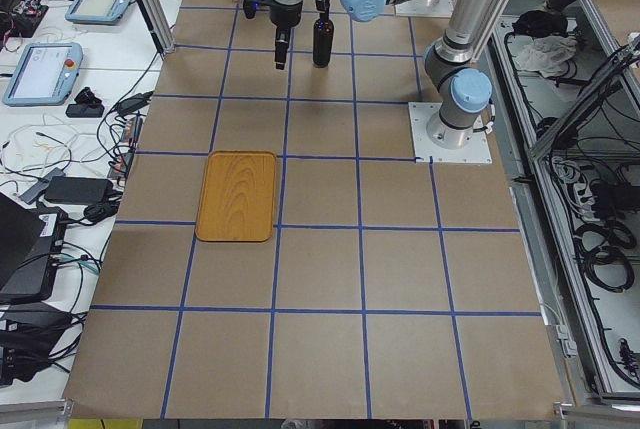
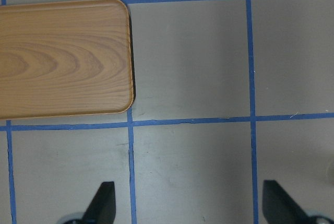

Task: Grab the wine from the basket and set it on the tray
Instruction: 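Lower the bottle upright onto the table with the right gripper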

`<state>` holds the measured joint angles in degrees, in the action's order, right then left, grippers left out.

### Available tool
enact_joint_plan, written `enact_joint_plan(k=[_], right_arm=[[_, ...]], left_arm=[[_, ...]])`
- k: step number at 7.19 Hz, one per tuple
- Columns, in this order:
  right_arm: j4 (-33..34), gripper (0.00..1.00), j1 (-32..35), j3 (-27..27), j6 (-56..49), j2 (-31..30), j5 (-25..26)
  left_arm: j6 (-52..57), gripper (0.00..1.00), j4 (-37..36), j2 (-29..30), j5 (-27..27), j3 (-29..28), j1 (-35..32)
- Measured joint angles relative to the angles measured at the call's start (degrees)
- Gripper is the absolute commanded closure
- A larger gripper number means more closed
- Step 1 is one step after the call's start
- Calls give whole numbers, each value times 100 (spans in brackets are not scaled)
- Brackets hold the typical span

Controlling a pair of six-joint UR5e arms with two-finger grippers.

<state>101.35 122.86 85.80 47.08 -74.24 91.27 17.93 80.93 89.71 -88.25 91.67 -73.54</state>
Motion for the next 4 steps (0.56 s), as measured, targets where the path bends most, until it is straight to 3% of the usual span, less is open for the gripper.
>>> enact_joint_plan(k=[1, 2, 4], right_arm=[[28, 30, 1, 3, 2, 10, 12], [45, 2, 1, 5, -3, 23, 19], [106, 0, 1, 6, -24, 21, 22]], left_arm=[[0, 0, -4, 2, 1, 0, -2], [0, 0, -4, 3, 1, 0, -5], [0, 0, -1, 3, 1, 0, -9]])
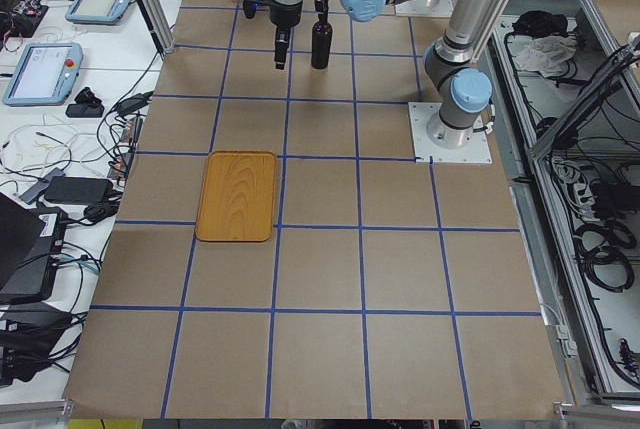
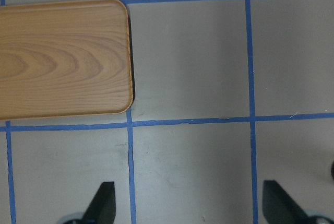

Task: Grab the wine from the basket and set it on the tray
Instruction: 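Lower the bottle upright onto the table with the right gripper, then release and withdraw the right gripper while the left gripper approaches the bottle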

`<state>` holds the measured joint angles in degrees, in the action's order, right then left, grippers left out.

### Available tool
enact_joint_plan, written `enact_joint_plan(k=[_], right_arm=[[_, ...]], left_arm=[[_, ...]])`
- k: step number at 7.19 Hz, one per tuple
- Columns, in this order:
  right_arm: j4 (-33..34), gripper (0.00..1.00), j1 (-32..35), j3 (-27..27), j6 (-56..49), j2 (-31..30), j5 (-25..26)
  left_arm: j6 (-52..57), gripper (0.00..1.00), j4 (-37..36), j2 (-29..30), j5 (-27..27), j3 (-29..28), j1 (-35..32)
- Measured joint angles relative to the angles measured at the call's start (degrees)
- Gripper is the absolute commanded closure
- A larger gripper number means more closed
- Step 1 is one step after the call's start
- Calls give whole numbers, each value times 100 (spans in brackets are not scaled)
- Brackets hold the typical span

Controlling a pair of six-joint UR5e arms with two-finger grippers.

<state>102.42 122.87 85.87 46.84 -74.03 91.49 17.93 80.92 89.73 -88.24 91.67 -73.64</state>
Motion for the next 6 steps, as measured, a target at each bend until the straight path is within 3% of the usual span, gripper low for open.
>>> enact_joint_plan(k=[3, 6], right_arm=[[78, 0, -39, -29, -190, -79, 48], [-68, 0, -844, -45, -1663, -604, 48]], left_arm=[[0, 0, -2, 0, 0, 0, -1], [-68, 0, 3, -1, -9, 47, -133]])
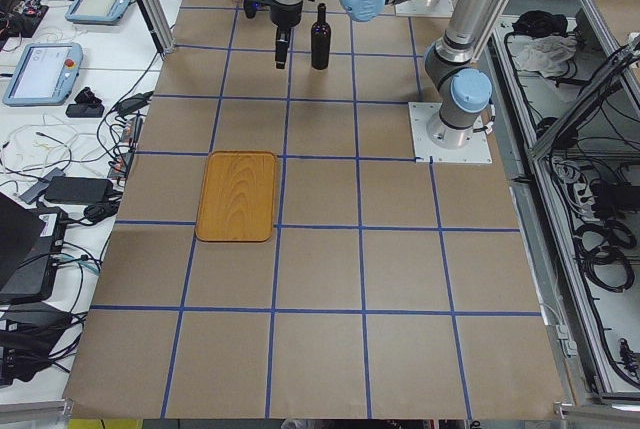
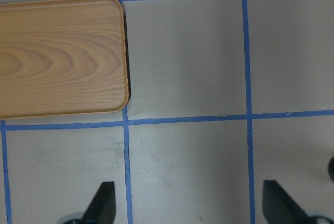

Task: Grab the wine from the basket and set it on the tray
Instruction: 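Release and withdraw the right gripper while the left gripper approaches the bottle, then lower the left gripper over the bottle neck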

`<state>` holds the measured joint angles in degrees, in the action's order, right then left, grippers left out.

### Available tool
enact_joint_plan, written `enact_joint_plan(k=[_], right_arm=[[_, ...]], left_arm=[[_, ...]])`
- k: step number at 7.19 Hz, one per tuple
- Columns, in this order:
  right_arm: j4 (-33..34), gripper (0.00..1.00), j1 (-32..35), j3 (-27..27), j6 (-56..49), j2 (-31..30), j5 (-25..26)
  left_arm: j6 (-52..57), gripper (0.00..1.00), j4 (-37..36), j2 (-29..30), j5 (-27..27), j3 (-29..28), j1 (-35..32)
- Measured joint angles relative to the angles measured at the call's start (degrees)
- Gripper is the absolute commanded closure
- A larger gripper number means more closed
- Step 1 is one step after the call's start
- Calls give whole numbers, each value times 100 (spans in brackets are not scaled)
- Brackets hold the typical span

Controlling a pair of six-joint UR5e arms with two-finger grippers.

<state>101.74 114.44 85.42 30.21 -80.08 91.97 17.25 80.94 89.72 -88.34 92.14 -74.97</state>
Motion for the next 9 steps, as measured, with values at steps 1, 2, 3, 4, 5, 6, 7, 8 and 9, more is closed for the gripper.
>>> enact_joint_plan(k=[1, 2, 3, 4, 5, 6, 7, 8, 9], right_arm=[[-170, 0, -485, 0, -740, -227, -24], [-372, 0, -966, 1, -1483, -420, -39], [-564, 0, -1405, 1, -2138, -598, -44], [-696, 0, -1674, 7, -2535, -743, -46], [-756, 0, -1785, 16, -2730, -842, -47], [-770, 0, -1822, 23, -2801, -897, -47], [-760, 0, -1829, 28, -2823, -939, -52], [-745, 0, -1829, 32, -2819, -975, -59], [-760, 0, -1825, 35, -2795, -990, -61]], left_arm=[[-146, 0, 0, -9, -4, 9, -183], [-507, 0, -4, -11, -25, 12, -471], [-1022, 0, -36, 0, -26, 16, -787], [-1464, 0, -65, -6, 6, 20, -1078], [-1748, 0, -54, -31, 15, 22, -1402], [-2055, 0, -45, -45, 0, 23, -1787], [-2454, 0, -61, -35, -25, 23, -2224], [-2817, 0, -82, -6, -37, 31, -2648], [-3089, 0, -86, 19, -34, 75, -2997]])
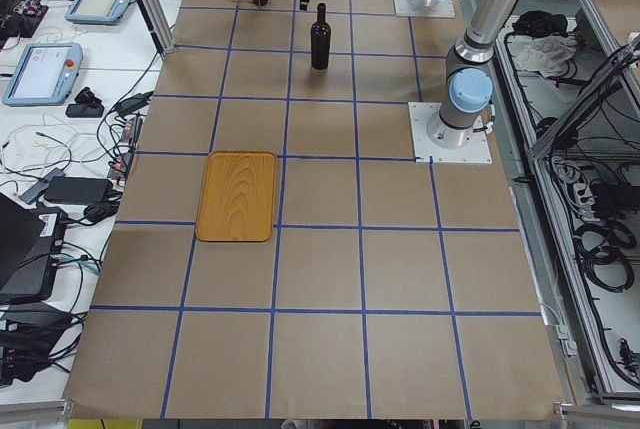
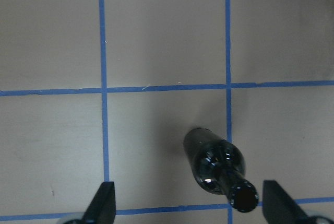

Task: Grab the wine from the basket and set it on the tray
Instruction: 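Lower the left gripper over the bottle neck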

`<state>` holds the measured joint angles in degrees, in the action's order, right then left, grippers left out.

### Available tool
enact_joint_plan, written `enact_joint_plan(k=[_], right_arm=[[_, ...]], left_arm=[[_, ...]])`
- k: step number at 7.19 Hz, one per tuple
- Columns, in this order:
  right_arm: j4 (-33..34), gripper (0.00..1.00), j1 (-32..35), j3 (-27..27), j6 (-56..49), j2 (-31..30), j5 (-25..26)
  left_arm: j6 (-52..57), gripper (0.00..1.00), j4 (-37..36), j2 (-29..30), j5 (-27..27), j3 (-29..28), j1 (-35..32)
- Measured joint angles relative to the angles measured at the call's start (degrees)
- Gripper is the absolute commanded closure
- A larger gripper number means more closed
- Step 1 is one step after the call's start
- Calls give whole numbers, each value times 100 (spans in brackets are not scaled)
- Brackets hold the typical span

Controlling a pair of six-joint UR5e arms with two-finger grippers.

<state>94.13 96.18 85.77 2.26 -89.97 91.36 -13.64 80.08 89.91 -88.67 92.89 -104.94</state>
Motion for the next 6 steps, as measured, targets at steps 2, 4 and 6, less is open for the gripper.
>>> enact_joint_plan(k=[2, 4, 6], right_arm=[[-134, 0, 12, -24, 101, 1, -85], [-262, 0, 7, -85, 207, 3, -161], [-331, 0, -19, -96, 230, -4, -133]], left_arm=[[-214, 0, -214, 53, 30, 288, -440], [-194, 5, -487, 245, 39, 450, -540], [-163, 6, -655, 556, 21, 472, -544]])
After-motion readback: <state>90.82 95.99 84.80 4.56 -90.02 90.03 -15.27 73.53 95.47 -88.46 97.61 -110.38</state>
